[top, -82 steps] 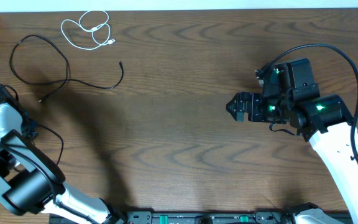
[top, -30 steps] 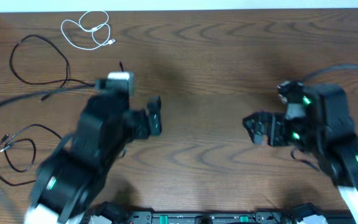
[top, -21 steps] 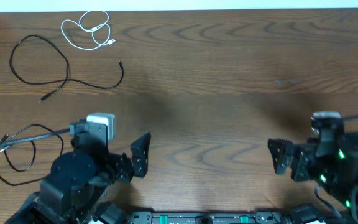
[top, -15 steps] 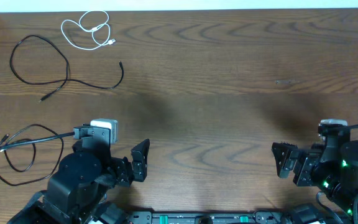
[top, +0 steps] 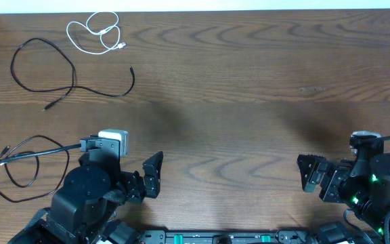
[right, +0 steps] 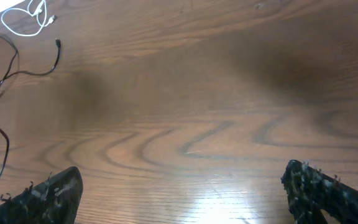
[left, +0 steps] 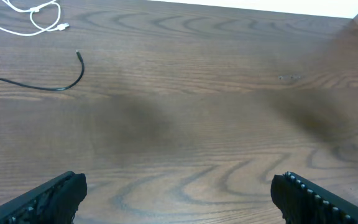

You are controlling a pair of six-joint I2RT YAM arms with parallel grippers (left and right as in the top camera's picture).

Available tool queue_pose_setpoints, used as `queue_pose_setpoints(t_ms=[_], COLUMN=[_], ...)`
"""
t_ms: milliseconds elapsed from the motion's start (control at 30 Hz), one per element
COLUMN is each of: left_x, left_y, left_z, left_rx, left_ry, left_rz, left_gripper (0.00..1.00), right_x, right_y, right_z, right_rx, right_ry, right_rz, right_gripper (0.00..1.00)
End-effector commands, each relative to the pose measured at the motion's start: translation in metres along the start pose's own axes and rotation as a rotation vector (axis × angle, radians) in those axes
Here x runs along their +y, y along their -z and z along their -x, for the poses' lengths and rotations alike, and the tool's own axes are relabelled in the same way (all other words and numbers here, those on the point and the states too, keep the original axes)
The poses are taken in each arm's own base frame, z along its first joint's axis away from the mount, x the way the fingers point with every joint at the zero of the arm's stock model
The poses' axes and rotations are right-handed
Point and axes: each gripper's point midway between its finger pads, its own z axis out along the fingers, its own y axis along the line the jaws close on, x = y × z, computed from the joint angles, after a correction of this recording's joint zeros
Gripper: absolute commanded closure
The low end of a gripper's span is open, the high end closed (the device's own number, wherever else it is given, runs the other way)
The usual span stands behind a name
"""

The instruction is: Untangle cables

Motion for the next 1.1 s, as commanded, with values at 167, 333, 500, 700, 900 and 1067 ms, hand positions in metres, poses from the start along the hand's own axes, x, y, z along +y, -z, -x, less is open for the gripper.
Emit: queue_pose_setpoints(t_ms=[167,333,500,700,900,1067], left_x=[0.000,0.000,0.000,0.000,0.000,0.000], left_y=[0.000,0.000,0.000,0.000,0.000,0.000], left_z=[0.000,0.000,0.000,0.000,0.000,0.000], left_rx=[0.000,0.000,0.000,0.000,0.000,0.000], left_ry=[0.007,0.007,0.007,0.007,0.007,0.007], left_rz=[0.003,0.003,0.003,0.003,0.003,0.003], left_gripper=[0.00,0.00,0.00,0.00,0.00,0.00], right_x=[-0.002,-0.008,-0.026,-0.045,-0.051,-0.062], right_y=[-0.002,-0.001,-0.003,-0.028,-0.061,-0.078], right_z=[-0.001,-0.005,-0.008,-0.009,-0.008,-0.006], right_rx=[0.003,0.016,-0.003,-0.119,-0.332,-0.454], right_ry=[-0.013,-0.011,0.019,0.134,0.307,0.303], right_rz=[-0.012,-0.037,-0.117,-0.124,-0.051,-0.049], right_gripper=[0.01,0.01,0.01,0.01,0.01,0.01])
